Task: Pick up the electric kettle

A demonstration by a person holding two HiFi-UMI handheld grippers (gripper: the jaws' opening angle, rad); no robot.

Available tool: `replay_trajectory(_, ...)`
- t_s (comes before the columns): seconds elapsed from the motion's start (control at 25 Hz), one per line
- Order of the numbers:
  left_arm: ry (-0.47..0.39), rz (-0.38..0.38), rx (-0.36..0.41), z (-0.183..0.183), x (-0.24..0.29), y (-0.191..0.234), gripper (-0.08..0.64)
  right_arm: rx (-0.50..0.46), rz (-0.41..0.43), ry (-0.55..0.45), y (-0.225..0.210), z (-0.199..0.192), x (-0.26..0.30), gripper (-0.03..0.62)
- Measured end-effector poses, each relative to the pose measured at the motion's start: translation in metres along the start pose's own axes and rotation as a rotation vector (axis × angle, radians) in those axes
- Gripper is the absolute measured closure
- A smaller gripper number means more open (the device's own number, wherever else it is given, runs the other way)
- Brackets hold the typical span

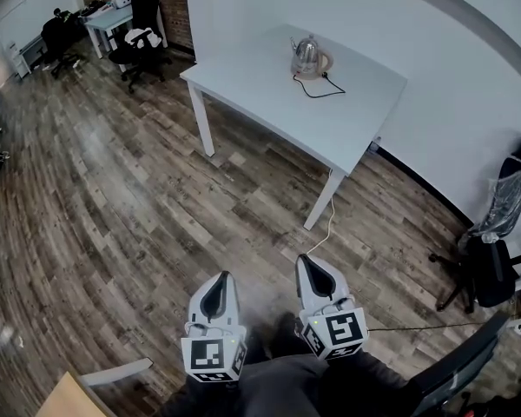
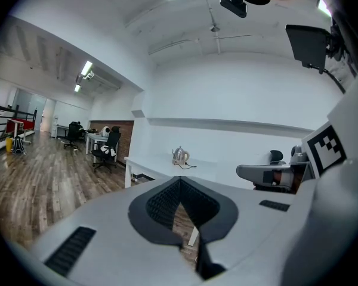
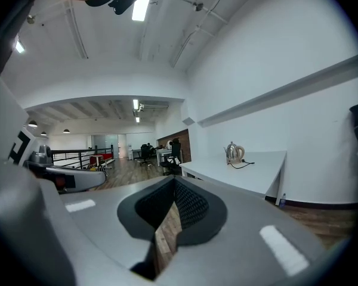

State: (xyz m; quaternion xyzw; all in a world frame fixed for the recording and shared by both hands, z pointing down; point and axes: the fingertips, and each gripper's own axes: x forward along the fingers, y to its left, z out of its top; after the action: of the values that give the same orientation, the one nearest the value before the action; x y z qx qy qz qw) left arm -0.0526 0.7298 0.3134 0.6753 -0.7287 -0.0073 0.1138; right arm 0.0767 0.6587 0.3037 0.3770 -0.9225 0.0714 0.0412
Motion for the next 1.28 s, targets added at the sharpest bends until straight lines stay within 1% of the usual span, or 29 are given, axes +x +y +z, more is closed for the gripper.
replay_trajectory(0.08, 0.015, 0.000, 0.004, -0.002, 0.012, 0.000, 0.560, -0.002, -0.009, 0.003, -0.010, 0.000, 0.008, 0.589)
replay_trajectory(0.24, 0.029, 0.005, 0.025, 0.006, 0.052, -0.007, 0.560, 0.025, -0.021, 0.011, -0.044, -0.001, 0.035, 0.589)
replay_trajectory(0.48, 0.037, 0.020, 0.010, 0.022, 0.111, -0.023, 0.560, 0.034, -0.012, 0.012, -0.093, 0.011, 0.070, 0.589)
replay_trajectory(0.68, 0.038, 0.000, 0.038, 0.035, 0.147, -0.045, 0.560, 0.062, -0.019, -0.015, -0.128, 0.025, 0.089, 0.589)
replay_trajectory(0.88, 0.045, -0.005, 0.062, 0.044, 0.170, -0.046, 0.560, 0.084, -0.023, -0.024, -0.143, 0.031, 0.106, 0.589)
replay_trajectory(1.08, 0.053, -0.041, 0.066, 0.041, 0.199, -0.048, 0.560, 0.101, -0.050, -0.019, -0.159, 0.024, 0.122, 0.589)
replay_trajectory(1.28, 0.045, -0.083, 0.048, 0.046, 0.237, -0.029, 0.560, 0.081, -0.090, -0.015, -0.168, 0.030, 0.157, 0.589)
